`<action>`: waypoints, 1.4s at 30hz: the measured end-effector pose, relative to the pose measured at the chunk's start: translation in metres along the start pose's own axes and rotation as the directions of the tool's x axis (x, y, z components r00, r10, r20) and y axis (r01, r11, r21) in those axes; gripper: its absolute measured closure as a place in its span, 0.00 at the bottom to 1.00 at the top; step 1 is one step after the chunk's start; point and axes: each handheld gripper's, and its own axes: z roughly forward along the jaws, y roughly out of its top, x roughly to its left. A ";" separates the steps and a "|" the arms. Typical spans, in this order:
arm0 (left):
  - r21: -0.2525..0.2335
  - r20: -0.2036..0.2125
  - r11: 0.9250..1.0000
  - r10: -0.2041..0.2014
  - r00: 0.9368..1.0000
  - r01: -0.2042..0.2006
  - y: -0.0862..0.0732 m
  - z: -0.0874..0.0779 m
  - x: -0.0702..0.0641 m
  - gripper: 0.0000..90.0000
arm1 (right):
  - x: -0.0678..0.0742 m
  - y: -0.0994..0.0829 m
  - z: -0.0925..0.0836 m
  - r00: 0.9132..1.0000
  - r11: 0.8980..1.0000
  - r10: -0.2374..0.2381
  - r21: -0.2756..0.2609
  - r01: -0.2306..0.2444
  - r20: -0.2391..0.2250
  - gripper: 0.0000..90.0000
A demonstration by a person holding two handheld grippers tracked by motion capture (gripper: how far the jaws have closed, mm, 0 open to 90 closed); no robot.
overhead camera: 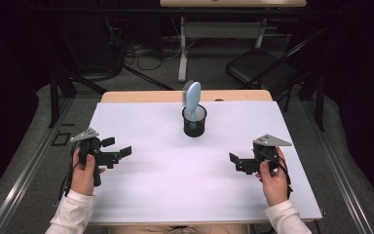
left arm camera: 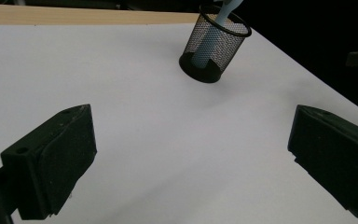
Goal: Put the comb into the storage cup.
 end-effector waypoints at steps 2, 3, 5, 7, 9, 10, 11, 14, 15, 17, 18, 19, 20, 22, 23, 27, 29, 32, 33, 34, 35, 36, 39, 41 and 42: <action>-0.004 -0.001 1.000 0.005 1.000 -0.005 -0.002 0.001 0.001 0.01 | 0.000 -0.001 0.000 1.000 1.000 0.000 0.001 0.000 0.003 0.00; -0.004 -0.002 1.000 0.006 1.000 -0.006 -0.003 0.001 0.001 0.01 | 0.000 -0.002 0.000 1.000 1.000 0.000 -0.005 0.000 0.005 0.00; -0.011 -0.004 1.000 0.015 1.000 -0.015 -0.005 0.001 0.001 0.01 | -0.001 -0.003 0.001 1.000 1.000 0.003 -0.004 -0.003 0.004 0.00; -0.018 -0.005 1.000 0.023 1.000 -0.023 -0.006 0.001 0.001 0.01 | -0.001 -0.006 0.001 1.000 1.000 0.007 -0.005 -0.007 0.008 0.00; -0.020 -0.006 0.999 0.026 1.000 -0.026 -0.008 0.001 0.002 0.01 | -0.003 -0.008 0.002 1.000 1.000 0.001 -0.010 -0.001 0.014 0.00; -0.020 -0.006 0.999 0.031 0.999 -0.031 -0.009 0.002 0.002 0.01 | -0.003 -0.008 0.002 1.000 1.000 0.004 -0.014 -0.003 0.016 0.00; -0.015 -0.006 0.999 0.037 0.999 -0.037 -0.010 0.003 0.002 0.01 | -0.003 -0.009 0.002 1.000 1.000 0.003 -0.017 -0.003 0.019 0.00; -0.008 -0.010 0.999 0.045 0.999 -0.045 -0.014 0.006 0.002 0.01 | -0.004 -0.011 0.002 1.000 1.000 0.011 -0.027 -0.010 0.019 0.00; -0.004 -0.010 0.999 0.044 0.999 -0.044 -0.016 0.008 0.002 0.01 | -0.005 -0.012 0.002 1.000 1.000 0.010 -0.027 -0.010 0.021 0.00; 0.002 -0.011 0.999 0.051 0.999 -0.051 -0.018 0.010 0.003 0.01 | -0.006 -0.013 0.003 1.000 0.999 0.012 -0.032 -0.011 0.025 0.00; 0.005 -0.012 0.999 0.053 0.999 -0.053 -0.020 0.011 0.003 0.01 | -0.006 -0.014 0.003 1.000 0.999 0.012 -0.032 -0.011 0.024 0.00; 0.005 -0.014 0.998 0.060 0.998 -0.060 -0.021 0.011 0.003 0.01 | -0.007 -0.016 0.004 1.000 0.999 0.009 -0.033 -0.008 0.027 0.00; 0.002 -0.013 0.998 0.064 0.998 -0.064 -0.022 0.012 0.002 0.01 | -0.007 -0.017 0.004 1.000 0.999 0.012 -0.030 -0.011 0.028 0.00; -0.005 -0.013 0.998 0.069 0.997 -0.070 -0.024 0.013 0.002 0.01 | -0.007 -0.019 0.006 1.000 0.999 0.012 -0.031 -0.011 0.029 0.00; -0.005 -0.013 0.997 0.073 0.997 -0.073 -0.024 0.013 0.002 0.01 | -0.007 -0.020 0.006 0.999 0.999 0.007 -0.032 -0.006 0.031 0.00; -0.014 -0.009 0.997 0.081 0.997 -0.081 -0.028 0.014 0.002 0.01 | -0.007 -0.024 0.007 1.000 0.999 0.003 -0.044 -0.002 0.031 0.00; -0.011 -0.010 0.996 0.086 0.996 -0.086 -0.030 0.014 0.003 0.01 | -0.007 -0.026 0.008 1.000 0.999 0.003 -0.041 -0.002 0.027 0.00; -0.008 -0.013 0.996 0.093 0.996 -0.093 -0.031 0.015 0.004 0.01 | -0.008 -0.029 0.011 1.000 1.000 0.004 -0.028 -0.003 0.028 0.00; -0.008 -0.011 0.995 0.098 0.995 -0.098 -0.031 0.015 0.004 0.01 | -0.008 -0.030 0.012 1.000 1.000 -0.001 -0.025 0.001 0.028 0.00; -0.010 -0.010 0.995 0.097 0.995 -0.098 -0.032 0.015 0.004 0.01 | -0.008 -0.031 0.013 1.000 1.000 0.002 -0.021 -0.001 0.029 0.00; -0.011 -0.009 0.995 0.098 0.995 -0.098 -0.032 0.015 0.004 0.01 | -0.008 -0.031 0.013 1.000 1.000 0.003 -0.020 -0.003 0.029 0.00; -0.008 -0.009 0.995 0.100 0.995 -0.100 -0.032 0.015 0.004 0.01 | -0.008 -0.032 0.013 1.000 1.000 0.001 -0.019 -0.001 0.029 0.00; -0.006 -0.010 0.995 0.103 0.995 -0.103 -0.033 0.016 0.005 0.01 | -0.008 -0.032 0.014 1.000 1.000 0.000 -0.021 0.000 0.030 0.00; -0.006 -0.004 0.994 0.106 0.994 -0.106 -0.033 0.017 0.005 0.01 | -0.008 -0.032 0.014 0.999 1.000 0.004 -0.020 -0.003 0.032 0.00; -0.002 -0.008 0.994 0.108 0.994 -0.108 -0.033 0.017 0.004 0.01 | -0.008 -0.033 0.014 1.000 1.000 0.004 -0.020 -0.004 0.030 0.00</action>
